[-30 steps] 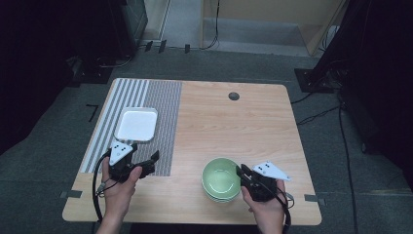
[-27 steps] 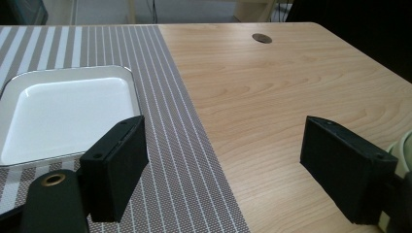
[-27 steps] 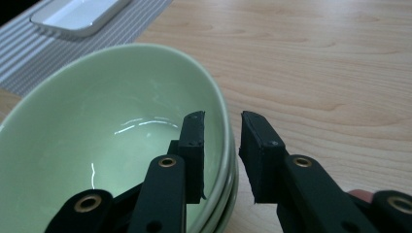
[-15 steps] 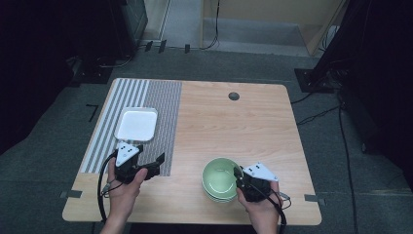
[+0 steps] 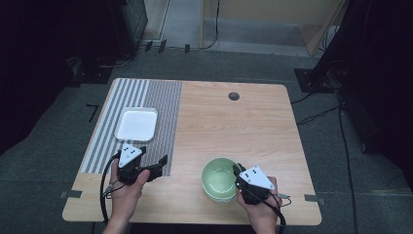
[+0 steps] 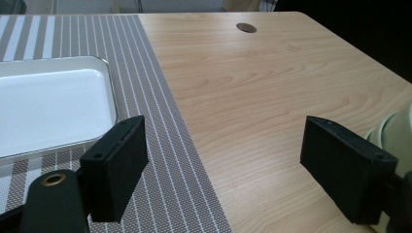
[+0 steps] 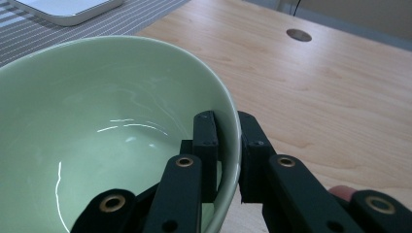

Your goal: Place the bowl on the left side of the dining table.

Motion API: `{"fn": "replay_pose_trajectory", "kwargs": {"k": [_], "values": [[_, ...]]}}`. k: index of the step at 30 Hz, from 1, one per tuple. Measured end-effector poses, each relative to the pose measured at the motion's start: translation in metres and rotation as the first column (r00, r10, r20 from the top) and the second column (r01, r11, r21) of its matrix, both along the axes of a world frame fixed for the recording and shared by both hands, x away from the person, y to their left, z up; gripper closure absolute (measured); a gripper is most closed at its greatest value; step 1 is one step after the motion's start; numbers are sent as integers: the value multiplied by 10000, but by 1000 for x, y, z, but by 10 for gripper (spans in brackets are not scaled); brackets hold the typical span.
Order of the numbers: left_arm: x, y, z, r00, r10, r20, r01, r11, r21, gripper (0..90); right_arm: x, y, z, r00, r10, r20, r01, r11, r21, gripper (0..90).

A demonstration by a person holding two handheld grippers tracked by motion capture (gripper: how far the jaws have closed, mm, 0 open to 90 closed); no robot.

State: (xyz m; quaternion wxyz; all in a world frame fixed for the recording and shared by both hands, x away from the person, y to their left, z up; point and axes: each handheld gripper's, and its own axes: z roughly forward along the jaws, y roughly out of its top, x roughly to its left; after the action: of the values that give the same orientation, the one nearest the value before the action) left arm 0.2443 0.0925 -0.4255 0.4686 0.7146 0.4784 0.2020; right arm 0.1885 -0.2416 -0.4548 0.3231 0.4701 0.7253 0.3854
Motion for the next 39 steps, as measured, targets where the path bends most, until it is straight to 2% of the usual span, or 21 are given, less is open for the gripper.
{"fn": "replay_pose_trajectory", "kwargs": {"k": [4, 7, 13, 16, 17, 18, 20, 21, 23, 25, 27, 29, 32, 33, 37, 39], "values": [[-2, -4, 1, 9999, -169, 24, 169, 9998, -68, 169, -2, 1, 1, 9997, -52, 241, 53, 10000, -10, 822], [-3, -6, 2, 9996, -264, 28, 264, 9996, -113, 168, -5, 1, 0, 9983, -88, 582, 83, 9999, 90, 825], [-1, -10, -5, 9991, -360, -210, 357, 9993, -116, 169, -7, 2, 0, 9954, -43, 953, 42, 10000, 6, 827], [-1, -11, -7, 9989, -423, -213, 422, 9991, -67, 168, -8, 3, 2, 9913, 61, 1314, -54, 10000, -57, 841], [-1, -11, -7, 9989, -423, -213, 422, 9991, -67, 169, -8, 3, 2, 9913, 61, 1314, -54, 10000, -57, 841], [0, -11, -7, 9989, -402, -236, 400, 9992, -76, 169, -8, 3, 3, 9916, 129, 1290, -141, 9999, 83, 843], [0, -10, -7, 9989, -395, -242, 394, 9992, -66, 169, -7, 5, 10, 9950, 115, 993, -95, 9997, -212, 844], [1, -10, -8, 9989, -379, -270, 378, 9993, -63, 169, -7, 5, 10, 9950, 115, 993, -95, 9997, -212, 845], [1, -10, -9, 9989, -361, -301, 360, 9993, -39, 168, -5, 2, 11, 9991, -28, 429, 27, 10000, 39, 844], [1, -11, -9, 9988, -384, -305, 384, 9993, -11, 168, -2, -2, 12, 9995, -188, -238, 195, 9994, 282, 830], [0, -12, -9, 9987, -418, -290, 420, 9991, 51, 169, 1, -3, 13, 9952, -299, -934, 332, 9989, 344, 795], [0, -14, -9, 9983, -485, -330, 487, 9988, 52, 168, 2, -3, 15, 9921, -333, -1213, 390, 9982, 451, 830], [0, -16, -10, 9971, -663, -371, 662, 9978, -33, 168, 2, -2, 16, 9911, -447, -1252, 503, 9978, 425, 843], [-1, -16, -10, 9971, -669, -354, 668, 9978, -44, 168, 1, -2, 16, 9929, -408, -1117, 470, 9975, 531, 845], [-2, -18, -7, 9964, -796, -297, 788, 9964, -298, 168, -3, 0, 17, 9985, -181, -508, 194, 9995, 264, 846], [-4, -20, -5, 9960, -857, -254, 848, 9958, -352, 168, -5, -1, 19, 9994, -183, -277, 192, 9994, 305, 847]]}}
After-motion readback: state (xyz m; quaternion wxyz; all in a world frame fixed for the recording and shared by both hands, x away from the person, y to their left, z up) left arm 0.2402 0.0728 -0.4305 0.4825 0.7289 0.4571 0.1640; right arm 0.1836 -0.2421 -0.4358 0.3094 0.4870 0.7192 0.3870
